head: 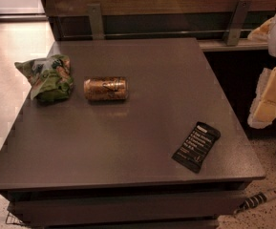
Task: Place orange can upright
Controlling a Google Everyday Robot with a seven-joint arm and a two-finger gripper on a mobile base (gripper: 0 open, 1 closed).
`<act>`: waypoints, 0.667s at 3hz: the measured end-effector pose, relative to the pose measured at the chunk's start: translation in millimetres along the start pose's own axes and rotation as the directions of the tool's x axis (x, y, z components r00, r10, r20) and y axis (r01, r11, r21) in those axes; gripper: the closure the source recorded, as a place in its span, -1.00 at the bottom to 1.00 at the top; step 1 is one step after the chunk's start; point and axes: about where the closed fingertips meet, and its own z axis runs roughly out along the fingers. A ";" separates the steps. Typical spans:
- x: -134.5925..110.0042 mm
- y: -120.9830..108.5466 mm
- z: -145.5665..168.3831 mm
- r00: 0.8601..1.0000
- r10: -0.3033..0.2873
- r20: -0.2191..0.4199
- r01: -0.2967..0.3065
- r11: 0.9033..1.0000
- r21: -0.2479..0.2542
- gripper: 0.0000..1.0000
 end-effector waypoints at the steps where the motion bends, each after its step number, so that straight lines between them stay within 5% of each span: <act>1: 0.0 0.0 0.0 1.000 0.000 0.000 0.000 1.000 0.000 -1.00; 2: -23.9 -28.8 -4.5 0.999 -0.032 0.024 0.032 0.999 0.007 -1.00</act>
Offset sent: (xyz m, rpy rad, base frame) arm 0.0591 0.0274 0.0370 0.0298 -0.0320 0.0817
